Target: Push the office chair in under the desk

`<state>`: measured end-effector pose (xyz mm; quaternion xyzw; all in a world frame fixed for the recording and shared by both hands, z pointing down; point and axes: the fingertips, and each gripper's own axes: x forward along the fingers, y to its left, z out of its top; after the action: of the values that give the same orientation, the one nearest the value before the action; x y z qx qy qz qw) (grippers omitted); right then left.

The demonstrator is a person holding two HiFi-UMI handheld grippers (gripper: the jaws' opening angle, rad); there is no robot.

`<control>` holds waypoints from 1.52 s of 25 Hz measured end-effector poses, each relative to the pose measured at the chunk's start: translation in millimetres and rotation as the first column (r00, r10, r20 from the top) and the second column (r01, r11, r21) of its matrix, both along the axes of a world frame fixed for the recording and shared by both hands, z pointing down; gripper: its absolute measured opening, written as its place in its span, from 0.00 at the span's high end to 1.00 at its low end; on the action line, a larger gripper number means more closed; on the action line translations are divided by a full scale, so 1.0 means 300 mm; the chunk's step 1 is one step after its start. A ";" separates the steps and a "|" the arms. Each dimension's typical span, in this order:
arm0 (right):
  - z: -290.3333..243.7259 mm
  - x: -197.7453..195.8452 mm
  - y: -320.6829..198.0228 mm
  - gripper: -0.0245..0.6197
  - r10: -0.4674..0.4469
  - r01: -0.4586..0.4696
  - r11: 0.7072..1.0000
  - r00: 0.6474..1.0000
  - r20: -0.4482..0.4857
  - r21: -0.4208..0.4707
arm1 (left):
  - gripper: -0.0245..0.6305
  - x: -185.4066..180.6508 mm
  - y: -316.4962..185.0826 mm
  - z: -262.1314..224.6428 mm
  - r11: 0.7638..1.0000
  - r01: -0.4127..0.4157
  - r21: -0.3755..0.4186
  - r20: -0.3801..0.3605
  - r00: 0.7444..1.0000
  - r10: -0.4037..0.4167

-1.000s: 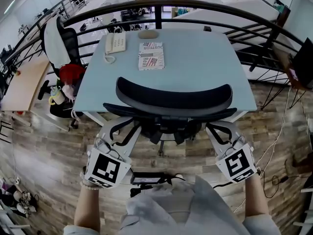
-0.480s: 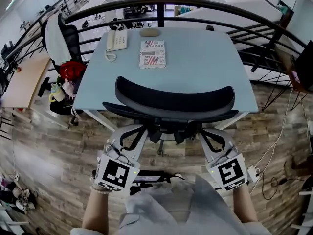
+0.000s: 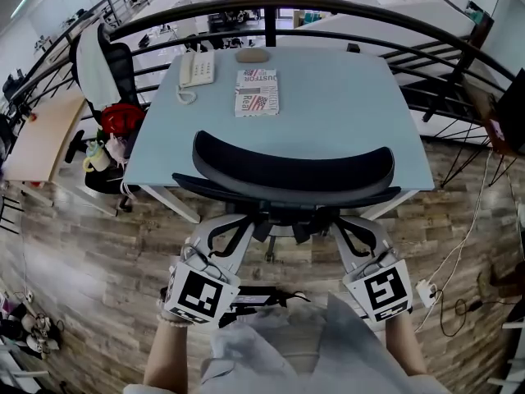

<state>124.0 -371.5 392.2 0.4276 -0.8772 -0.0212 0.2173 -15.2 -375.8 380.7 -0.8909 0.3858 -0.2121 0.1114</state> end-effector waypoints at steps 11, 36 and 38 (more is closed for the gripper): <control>0.030 0.022 -0.005 0.95 0.010 -0.010 1.000 1.000 -0.024 -0.018 | 0.96 -0.001 0.005 0.020 0.999 -0.001 -0.049 -0.008 1.000 0.000; 0.053 0.029 -0.001 0.95 0.017 -0.019 0.999 0.999 -0.043 -0.039 | 0.96 -0.020 -0.016 0.043 0.999 0.004 -0.046 -0.007 1.000 -0.005; 0.057 0.030 -0.003 0.95 0.016 -0.017 0.999 0.999 -0.047 -0.038 | 0.96 -0.021 -0.019 0.046 0.999 0.008 -0.047 -0.009 1.000 -0.008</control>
<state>132.9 -372.2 409.3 0.4300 -0.8686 -0.0127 0.2460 -21.4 -381.6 394.4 -0.8927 0.3848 -0.2173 0.0878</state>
